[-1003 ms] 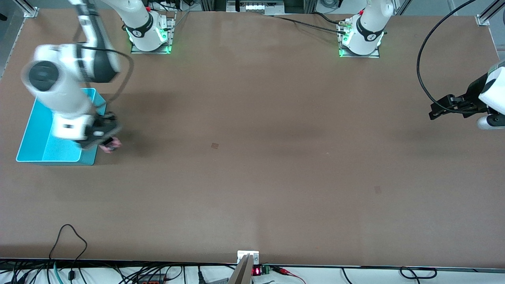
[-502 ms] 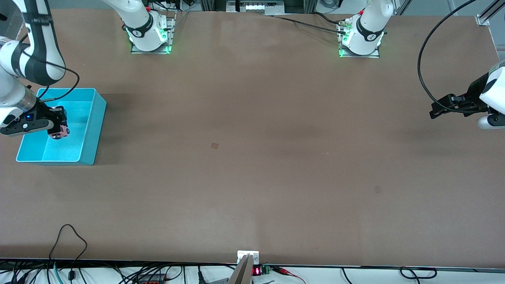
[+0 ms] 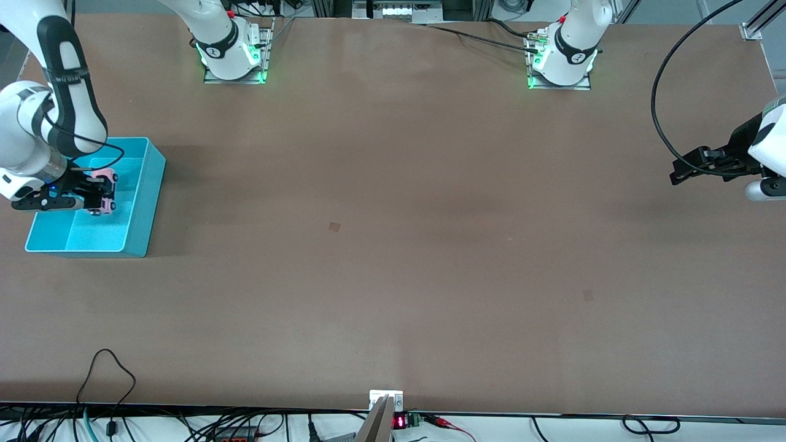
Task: Wind and store pink jeep toy
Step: 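Carry the jeep into the cyan bin with the right gripper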
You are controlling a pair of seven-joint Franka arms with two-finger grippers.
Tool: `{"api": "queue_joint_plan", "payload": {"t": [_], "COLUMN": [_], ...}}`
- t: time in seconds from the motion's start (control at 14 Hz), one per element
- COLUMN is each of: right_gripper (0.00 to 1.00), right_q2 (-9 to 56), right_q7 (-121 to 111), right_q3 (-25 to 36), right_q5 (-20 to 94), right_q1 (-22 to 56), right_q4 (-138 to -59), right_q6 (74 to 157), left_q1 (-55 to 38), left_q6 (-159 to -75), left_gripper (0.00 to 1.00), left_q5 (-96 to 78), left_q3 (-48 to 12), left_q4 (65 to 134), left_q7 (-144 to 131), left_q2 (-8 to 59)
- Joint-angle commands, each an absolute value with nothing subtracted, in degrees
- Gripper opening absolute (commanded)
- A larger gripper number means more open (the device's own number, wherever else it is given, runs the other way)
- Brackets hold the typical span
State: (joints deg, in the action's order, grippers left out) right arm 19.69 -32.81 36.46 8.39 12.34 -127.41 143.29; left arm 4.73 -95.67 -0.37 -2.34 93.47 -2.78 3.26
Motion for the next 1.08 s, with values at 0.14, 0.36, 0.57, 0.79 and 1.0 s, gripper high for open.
{"api": "queue_joint_plan", "payload": {"t": [0.14,0.36,0.57,0.79,1.0], "right_gripper": [0.02,0.17,0.4,0.63,0.85], "right_q2": [24.07,25.66,25.93,25.93,25.49], "right_q7": [-39.01,-39.9,-39.9,-39.9,-39.99], "right_q3": [36.39,36.12,35.86,35.33,35.24], "right_q5": [14.68,14.85,14.85,14.85,14.77], "right_q1": [11.34,11.25,11.25,11.34,11.34], "right_q4": [-126.65,-126.47,-126.47,-126.47,-126.39], "right_q6": [144.84,146.34,146.16,145.72,145.72], "left_q1": [4.92,4.83,4.83,4.83,4.83], "left_q6": [-94.92,-94.92,-94.92,-95.1,-95.1], "left_gripper": [1.0,1.0,1.0,1.0,1.0], "left_q5": [-1.67,-1.67,-1.67,-1.67,-1.67], "left_q3": [-2.11,-2.2,-2.2,-2.2,-2.37], "left_q4": [93.25,93.25,93.25,93.25,93.25], "left_q7": [-1.14,-1.14,-1.14,-1.14,-1.06], "left_q2": [2.81,2.81,2.81,2.81,2.81]}}
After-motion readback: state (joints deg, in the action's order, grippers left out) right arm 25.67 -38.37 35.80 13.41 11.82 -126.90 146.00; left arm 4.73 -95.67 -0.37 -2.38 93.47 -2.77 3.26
